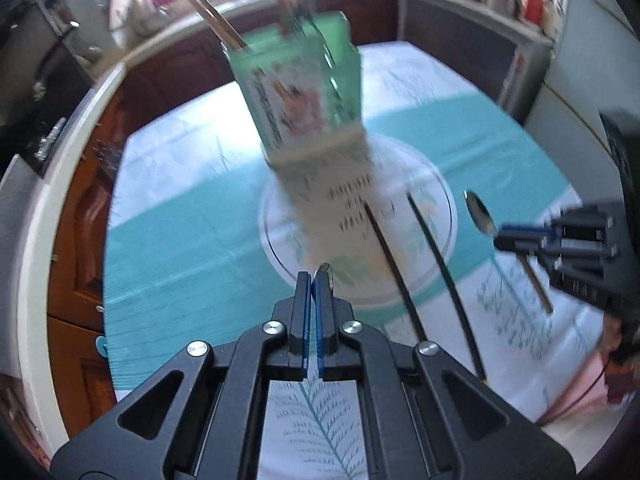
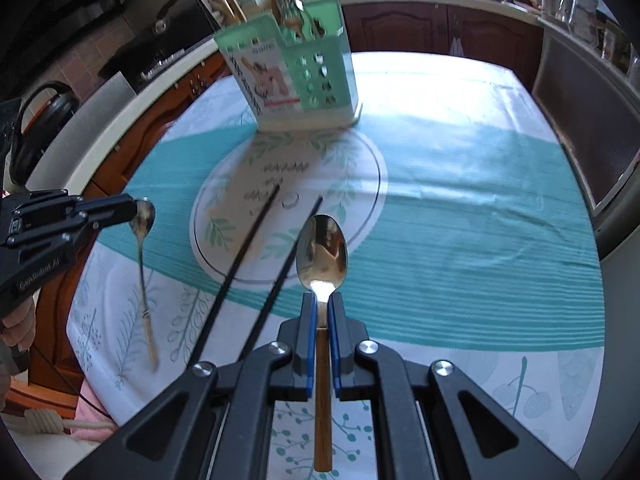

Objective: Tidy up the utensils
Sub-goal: 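Lift both held spoons upright over the green holder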

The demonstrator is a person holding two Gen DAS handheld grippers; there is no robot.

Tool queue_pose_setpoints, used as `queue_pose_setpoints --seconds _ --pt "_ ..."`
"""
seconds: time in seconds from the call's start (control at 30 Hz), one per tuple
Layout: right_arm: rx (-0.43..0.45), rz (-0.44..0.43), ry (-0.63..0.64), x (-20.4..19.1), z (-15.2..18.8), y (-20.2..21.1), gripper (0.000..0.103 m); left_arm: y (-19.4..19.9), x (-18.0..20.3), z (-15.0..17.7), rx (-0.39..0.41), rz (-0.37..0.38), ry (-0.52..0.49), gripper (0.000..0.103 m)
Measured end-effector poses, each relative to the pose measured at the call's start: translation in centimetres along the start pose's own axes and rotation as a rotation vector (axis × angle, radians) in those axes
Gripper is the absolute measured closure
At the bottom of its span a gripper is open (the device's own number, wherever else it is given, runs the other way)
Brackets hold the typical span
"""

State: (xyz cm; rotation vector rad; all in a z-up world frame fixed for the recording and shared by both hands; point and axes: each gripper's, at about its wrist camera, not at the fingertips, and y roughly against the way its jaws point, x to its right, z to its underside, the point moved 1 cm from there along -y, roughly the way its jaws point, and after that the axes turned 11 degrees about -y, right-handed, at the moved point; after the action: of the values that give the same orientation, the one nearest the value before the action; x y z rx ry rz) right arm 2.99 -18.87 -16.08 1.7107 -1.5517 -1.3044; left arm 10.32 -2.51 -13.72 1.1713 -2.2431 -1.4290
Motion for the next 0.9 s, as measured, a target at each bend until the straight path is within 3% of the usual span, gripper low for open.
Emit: queue_pose_setpoints --seconds 0.27,0.57,0.77,0.9 --pt "0.191 -0.105 -0.033 -1.2 -3.8 3.7 0.097 3.9 -2.9 -5.9 0.158 -0.111 0.067 0.103" --pt "0.427 -0.254 -0.167 -1.0 -13.1 6.7 0.097 9.3 -7.1 -15.8 0.311 -0.201 0.099 0.103" --pt "0.609 -0.307 -0.174 -1.6 -19.3 6.5 0.097 10.2 -9.5 -21.8 0.355 -0.228 0.139 0.103" --pt "0.701 -0.334 -0.185 -1.7 -21.2 5.5 0.097 8.7 -10.6 -24.2 0.356 -0.235 0.163 0.103"
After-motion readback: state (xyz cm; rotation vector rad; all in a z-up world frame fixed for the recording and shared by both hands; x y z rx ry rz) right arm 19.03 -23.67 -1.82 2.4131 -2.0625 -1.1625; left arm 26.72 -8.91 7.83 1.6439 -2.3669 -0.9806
